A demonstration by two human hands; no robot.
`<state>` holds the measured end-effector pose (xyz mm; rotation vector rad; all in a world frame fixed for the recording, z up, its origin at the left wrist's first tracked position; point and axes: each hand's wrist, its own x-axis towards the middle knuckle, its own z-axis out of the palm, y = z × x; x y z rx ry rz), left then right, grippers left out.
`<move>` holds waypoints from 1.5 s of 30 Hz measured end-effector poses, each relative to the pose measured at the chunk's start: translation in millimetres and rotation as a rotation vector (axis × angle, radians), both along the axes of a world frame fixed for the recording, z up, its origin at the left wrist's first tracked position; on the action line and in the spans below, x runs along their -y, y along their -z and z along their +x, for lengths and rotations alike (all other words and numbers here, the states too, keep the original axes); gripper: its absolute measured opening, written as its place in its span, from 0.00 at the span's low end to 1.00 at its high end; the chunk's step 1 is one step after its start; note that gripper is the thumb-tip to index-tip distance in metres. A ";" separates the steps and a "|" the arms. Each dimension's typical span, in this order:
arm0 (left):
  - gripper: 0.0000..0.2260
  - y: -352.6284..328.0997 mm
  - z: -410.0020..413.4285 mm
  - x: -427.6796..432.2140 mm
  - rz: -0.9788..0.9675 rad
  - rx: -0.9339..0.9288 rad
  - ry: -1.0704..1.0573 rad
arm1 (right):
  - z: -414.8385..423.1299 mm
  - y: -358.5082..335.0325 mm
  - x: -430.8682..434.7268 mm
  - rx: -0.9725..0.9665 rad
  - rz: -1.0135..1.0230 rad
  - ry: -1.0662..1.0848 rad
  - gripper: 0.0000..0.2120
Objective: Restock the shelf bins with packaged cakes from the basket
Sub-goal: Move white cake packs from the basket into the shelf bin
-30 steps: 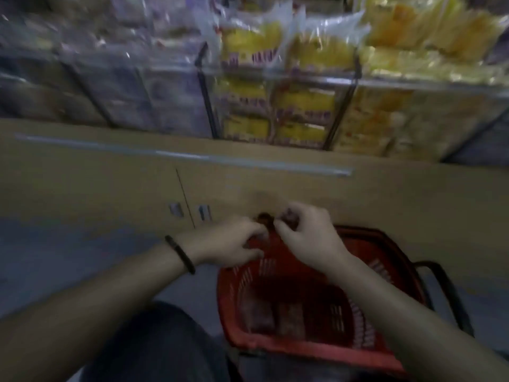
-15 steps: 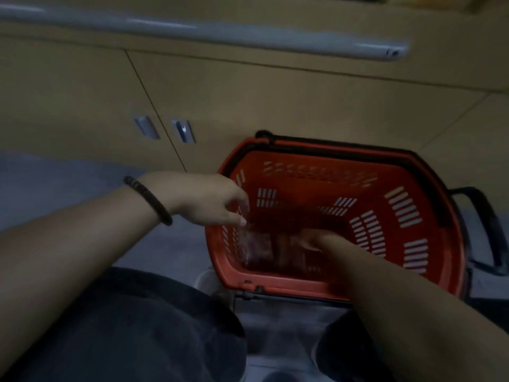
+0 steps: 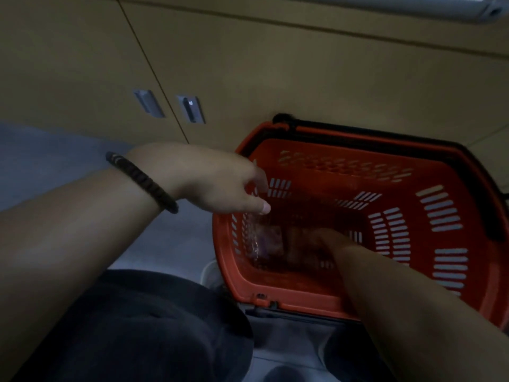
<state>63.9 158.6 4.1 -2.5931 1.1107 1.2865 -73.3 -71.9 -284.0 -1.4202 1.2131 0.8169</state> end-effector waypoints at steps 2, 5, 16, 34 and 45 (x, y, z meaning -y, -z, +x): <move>0.26 -1.9 3.9 -0.3 -0.002 0.008 -0.014 | 4.8 13.6 0.4 0.016 -0.053 -0.087 0.17; 0.26 -2.0 6.6 0.9 0.024 0.013 -0.021 | 15.7 36.4 -0.1 0.005 -0.091 -0.259 0.08; 0.28 0.3 4.3 3.2 0.094 -0.040 -0.020 | 44.3 -19.6 0.5 0.588 -0.477 -0.842 0.16; 0.28 -6.3 1.2 20.0 0.131 -0.052 -0.025 | 30.6 -22.7 -86.0 0.206 -0.066 -1.062 0.21; 0.29 -9.6 0.2 14.8 0.136 -0.078 -0.056 | 28.9 -108.9 -70.2 0.281 -0.075 -1.044 0.09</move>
